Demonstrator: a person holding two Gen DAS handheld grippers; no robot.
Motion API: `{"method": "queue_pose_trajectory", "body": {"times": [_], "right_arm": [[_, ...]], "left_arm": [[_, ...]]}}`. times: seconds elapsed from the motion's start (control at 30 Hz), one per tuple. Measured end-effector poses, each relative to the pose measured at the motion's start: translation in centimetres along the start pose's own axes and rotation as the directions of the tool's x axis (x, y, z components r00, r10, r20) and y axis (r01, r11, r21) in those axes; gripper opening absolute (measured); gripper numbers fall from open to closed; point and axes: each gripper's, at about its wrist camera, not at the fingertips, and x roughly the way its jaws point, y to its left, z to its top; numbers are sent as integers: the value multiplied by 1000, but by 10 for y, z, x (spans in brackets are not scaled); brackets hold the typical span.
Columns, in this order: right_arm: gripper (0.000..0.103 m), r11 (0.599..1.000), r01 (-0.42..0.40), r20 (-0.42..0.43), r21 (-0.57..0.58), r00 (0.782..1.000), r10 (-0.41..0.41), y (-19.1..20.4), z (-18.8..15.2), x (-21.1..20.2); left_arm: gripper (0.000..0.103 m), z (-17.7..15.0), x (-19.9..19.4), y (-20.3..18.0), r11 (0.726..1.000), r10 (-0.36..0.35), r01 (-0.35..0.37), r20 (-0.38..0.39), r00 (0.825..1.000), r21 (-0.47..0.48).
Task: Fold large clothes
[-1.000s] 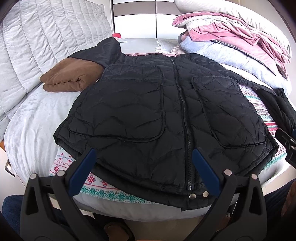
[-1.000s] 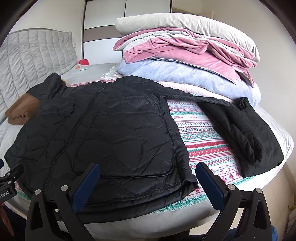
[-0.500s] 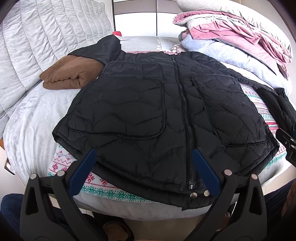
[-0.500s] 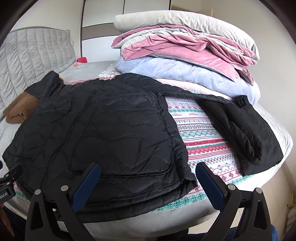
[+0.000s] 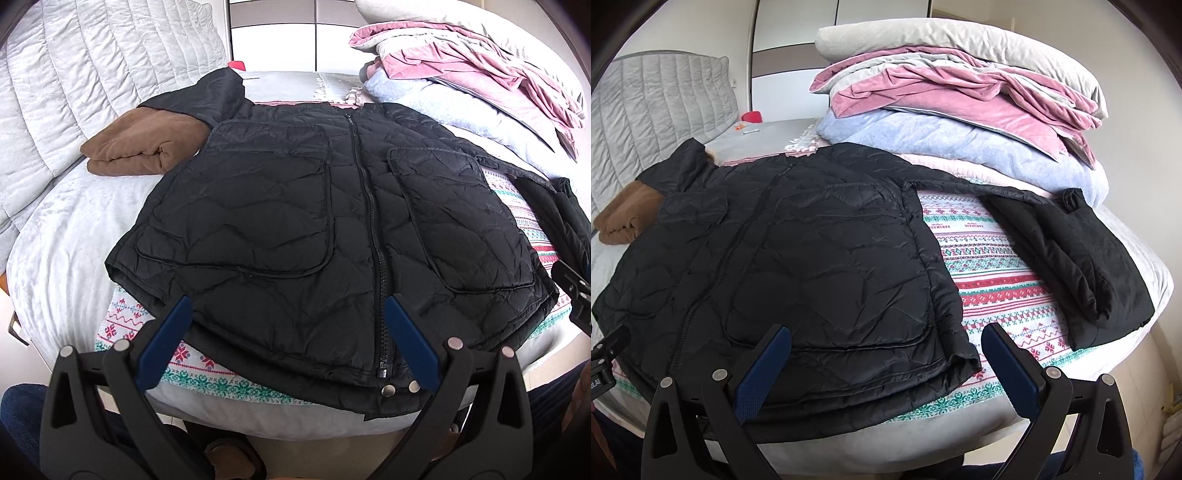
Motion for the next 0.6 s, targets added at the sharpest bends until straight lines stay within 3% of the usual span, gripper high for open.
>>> {"method": "queue_pose_trajectory", "body": {"times": [0.2,0.27,0.37,0.47,0.6], "right_arm": [[103,1000,3,-16,-7,1000,-3,-8,6,6],[103,997,-40,-45,67,998,43,-32,14,12],[103,941,-180,-61,287,977,205,-87,16,25],[103,891,-190,-108,413,961,255,-122,13,43],[103,841,-215,-142,497,936,322,-135,7,65]], "left_arm": [[103,0,3,4,1000,4,-4,-7,1000,-5],[103,-1,4,8,1000,9,-9,-11,1000,-13],[103,0,6,15,1000,13,-14,-17,1000,-28],[103,2,6,19,999,15,-16,-18,1000,-43],[103,2,8,19,999,14,-14,-25,1000,-38]]}}
